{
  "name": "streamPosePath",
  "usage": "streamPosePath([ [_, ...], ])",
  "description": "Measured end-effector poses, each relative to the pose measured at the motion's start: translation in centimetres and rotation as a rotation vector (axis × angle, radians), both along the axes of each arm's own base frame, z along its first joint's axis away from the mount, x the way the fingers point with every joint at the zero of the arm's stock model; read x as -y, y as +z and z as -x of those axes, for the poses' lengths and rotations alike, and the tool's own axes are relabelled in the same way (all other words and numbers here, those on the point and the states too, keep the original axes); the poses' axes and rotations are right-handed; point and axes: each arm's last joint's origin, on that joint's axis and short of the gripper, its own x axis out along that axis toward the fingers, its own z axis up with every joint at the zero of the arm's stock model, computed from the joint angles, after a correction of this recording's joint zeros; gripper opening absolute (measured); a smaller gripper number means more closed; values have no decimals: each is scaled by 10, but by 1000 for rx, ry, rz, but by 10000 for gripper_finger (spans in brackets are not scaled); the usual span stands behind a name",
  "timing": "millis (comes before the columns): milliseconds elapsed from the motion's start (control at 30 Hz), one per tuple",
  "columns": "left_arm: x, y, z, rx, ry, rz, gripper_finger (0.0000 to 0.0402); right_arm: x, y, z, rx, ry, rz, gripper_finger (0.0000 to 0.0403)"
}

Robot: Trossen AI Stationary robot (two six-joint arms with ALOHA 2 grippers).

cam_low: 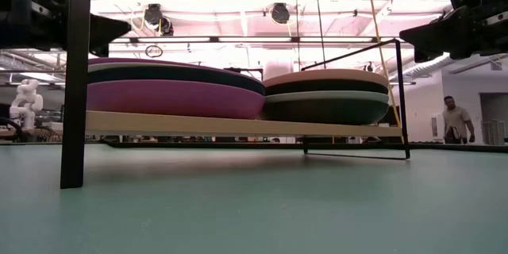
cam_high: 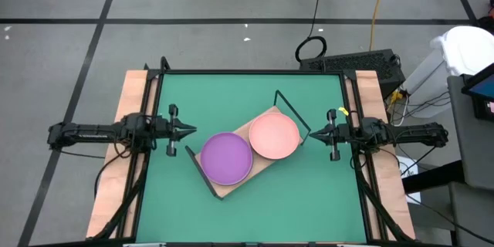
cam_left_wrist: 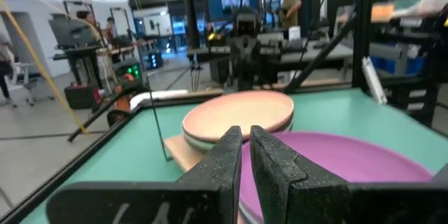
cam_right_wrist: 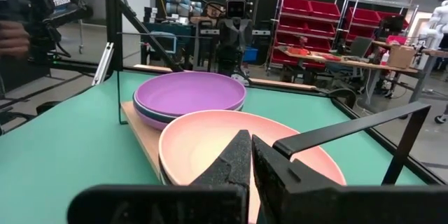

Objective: Place and stack plates onto a shelf
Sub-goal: Return to Home Position

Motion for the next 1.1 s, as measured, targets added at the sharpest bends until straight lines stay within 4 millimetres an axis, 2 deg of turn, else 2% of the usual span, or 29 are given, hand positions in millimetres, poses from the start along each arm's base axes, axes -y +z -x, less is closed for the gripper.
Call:
streamPosePath([
  [133,1,2,4,22,-32,4,39,0,0,0,1,-1,0,0],
  [467,2,-8,11,-65,-33,48,39,0,0,0,2,-2,0,0],
  [1100,12,-8,12,-67,-155,106,39,0,0,0,3,-2,0,0],
])
